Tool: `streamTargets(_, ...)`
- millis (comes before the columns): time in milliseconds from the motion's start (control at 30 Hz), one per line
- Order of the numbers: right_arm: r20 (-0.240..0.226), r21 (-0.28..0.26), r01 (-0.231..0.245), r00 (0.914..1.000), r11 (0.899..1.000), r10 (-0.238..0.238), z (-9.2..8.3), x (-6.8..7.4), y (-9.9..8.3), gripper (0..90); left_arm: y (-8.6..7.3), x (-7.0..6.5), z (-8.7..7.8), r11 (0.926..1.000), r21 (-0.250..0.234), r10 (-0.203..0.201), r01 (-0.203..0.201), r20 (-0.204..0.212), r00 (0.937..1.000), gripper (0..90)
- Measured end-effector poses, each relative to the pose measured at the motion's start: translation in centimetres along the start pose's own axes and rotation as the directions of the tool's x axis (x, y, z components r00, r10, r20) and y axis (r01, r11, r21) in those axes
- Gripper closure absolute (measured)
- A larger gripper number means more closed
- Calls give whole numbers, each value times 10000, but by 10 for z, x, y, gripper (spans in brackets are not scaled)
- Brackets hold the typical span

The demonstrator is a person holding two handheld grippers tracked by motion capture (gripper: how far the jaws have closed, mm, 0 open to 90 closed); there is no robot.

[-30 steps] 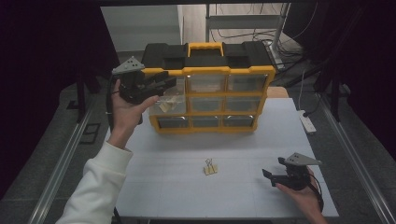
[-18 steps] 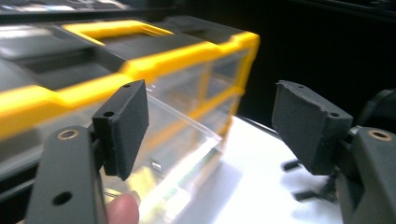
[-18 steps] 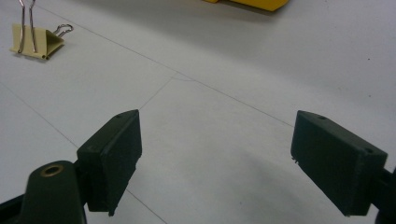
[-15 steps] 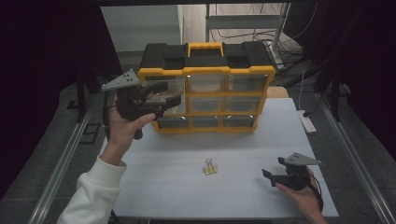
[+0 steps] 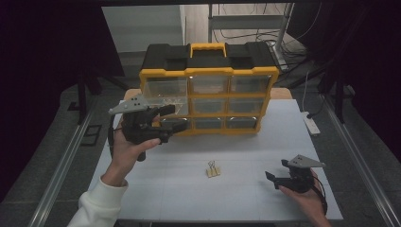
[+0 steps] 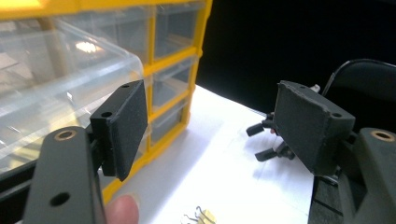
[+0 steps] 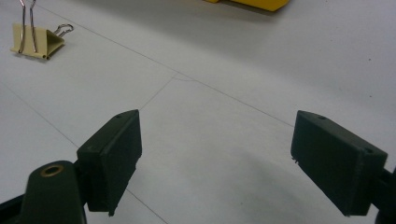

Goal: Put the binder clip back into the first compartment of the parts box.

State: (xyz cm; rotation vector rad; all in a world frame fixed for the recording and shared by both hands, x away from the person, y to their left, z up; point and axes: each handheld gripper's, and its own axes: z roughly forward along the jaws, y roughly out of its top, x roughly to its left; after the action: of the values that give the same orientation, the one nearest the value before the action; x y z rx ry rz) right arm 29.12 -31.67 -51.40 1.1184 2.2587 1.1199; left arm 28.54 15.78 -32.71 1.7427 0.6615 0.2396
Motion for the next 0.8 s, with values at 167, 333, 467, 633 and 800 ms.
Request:
streamTargets(167, 22, -16, -8, 10000, 10000, 8, 0, 0, 0, 165, -14, -3, 9, 9994, 348, 70, -73, 84, 9999, 277)
streamTargets(333, 15, -18, -28, 10000, 10000, 28, 0, 0, 0, 165, -27, -4, 19, 9982, 595, -21, 7, 247, 9997, 277)
streamTargets(467, 17, -28, -24, 10000, 10000, 25, 0, 0, 0, 165, -40, -3, 29, 9965, 818, -182, 158, 286, 9994, 280)
streamTargets(633, 13, -6, -11, 10000, 10000, 11, 0, 0, 0, 165, -55, 1, 42, 9925, 1153, -429, 398, 246, 9988, 281)
streamTargets(800, 11, -22, -13, 10000, 10000, 13, 1, -1, -1, 165, -64, 5, 51, 9873, 1519, -492, 464, 147, 9987, 283)
